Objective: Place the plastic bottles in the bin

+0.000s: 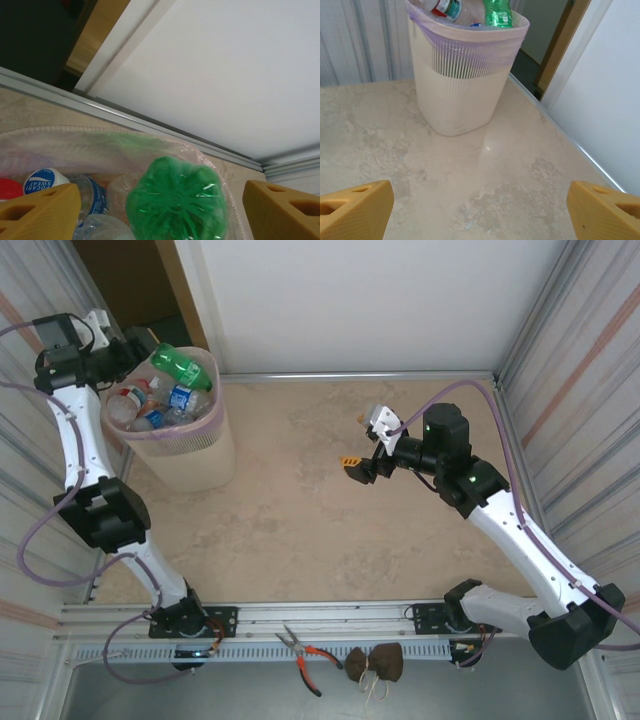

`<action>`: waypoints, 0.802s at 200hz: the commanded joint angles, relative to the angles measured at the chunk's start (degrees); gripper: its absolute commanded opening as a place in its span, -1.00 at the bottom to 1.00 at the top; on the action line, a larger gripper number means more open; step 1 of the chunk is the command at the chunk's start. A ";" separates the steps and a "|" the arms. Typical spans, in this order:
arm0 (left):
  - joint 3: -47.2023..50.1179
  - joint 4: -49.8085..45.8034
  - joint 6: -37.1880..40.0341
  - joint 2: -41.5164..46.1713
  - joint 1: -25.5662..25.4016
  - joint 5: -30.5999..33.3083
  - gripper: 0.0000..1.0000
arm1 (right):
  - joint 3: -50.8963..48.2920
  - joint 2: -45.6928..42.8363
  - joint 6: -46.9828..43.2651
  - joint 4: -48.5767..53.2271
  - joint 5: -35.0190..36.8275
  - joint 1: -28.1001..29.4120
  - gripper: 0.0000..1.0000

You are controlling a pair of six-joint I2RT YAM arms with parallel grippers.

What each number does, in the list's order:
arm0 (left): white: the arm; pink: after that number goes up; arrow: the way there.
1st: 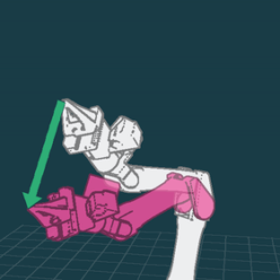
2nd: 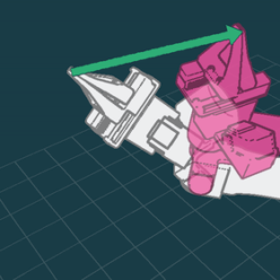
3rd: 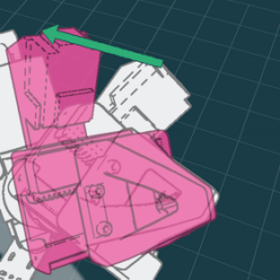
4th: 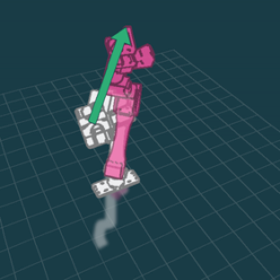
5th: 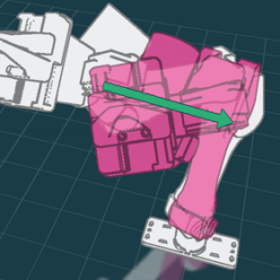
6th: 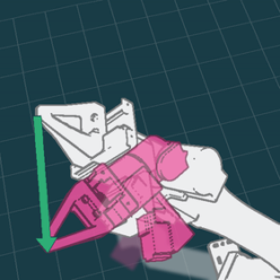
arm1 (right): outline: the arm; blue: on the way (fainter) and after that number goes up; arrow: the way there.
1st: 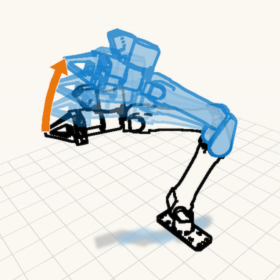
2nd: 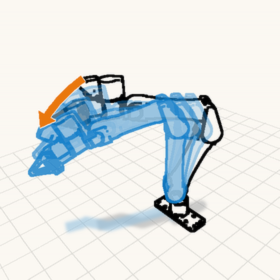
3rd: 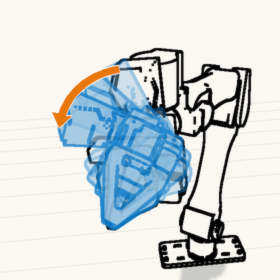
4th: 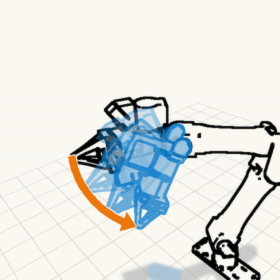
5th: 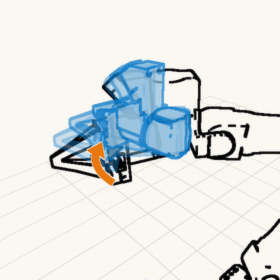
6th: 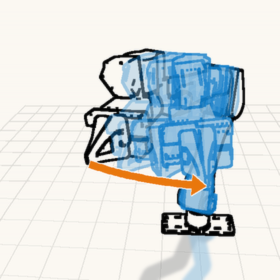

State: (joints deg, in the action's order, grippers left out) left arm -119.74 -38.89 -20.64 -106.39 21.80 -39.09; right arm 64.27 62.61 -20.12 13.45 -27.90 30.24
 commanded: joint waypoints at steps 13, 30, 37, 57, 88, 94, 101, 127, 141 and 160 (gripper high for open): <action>-2.87 -0.57 1.70 2.41 -0.35 -1.19 0.54 | 1.50 -1.17 -0.63 0.50 0.42 -0.39 0.78; -3.89 -0.73 2.83 1.93 -1.51 -1.22 0.40 | 1.73 -1.06 -0.62 0.52 0.33 -0.36 0.78; -4.34 -0.73 3.01 1.66 -1.86 -1.16 0.30 | 1.96 -1.00 -0.69 0.69 0.31 -0.36 0.77; -6.03 -0.81 2.94 0.09 -2.57 -1.55 0.05 | 2.25 -1.08 -0.86 1.10 0.35 -0.27 0.78; -8.32 -2.26 3.49 -2.26 -4.48 -3.38 -0.18 | 2.01 -1.42 -1.06 1.21 0.93 -0.29 0.78; -8.32 -2.98 3.79 -2.57 -4.94 -3.25 -0.19 | 1.98 -1.37 -1.06 1.18 0.85 -0.27 0.78; -8.03 -3.66 3.95 -2.76 -5.29 -3.06 -0.20 | 1.99 -1.48 -0.98 1.09 0.86 -0.27 0.78; -4.28 -3.88 4.62 -2.20 -6.62 -2.66 -0.26 | 1.96 -1.51 -0.84 1.17 0.51 -0.17 0.78; -1.85 -3.02 4.65 -1.43 -7.28 -2.96 -0.27 | 1.85 -1.53 -0.96 1.23 0.58 -0.19 0.78; 1.34 -1.52 4.41 -0.21 -8.35 -3.27 -0.28 | 1.79 -1.61 -0.97 1.18 0.68 -0.18 0.78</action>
State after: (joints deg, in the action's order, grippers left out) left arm -122.56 -39.11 -17.17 -108.25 15.07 -40.82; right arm 64.40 62.52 -20.12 13.82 -27.88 30.24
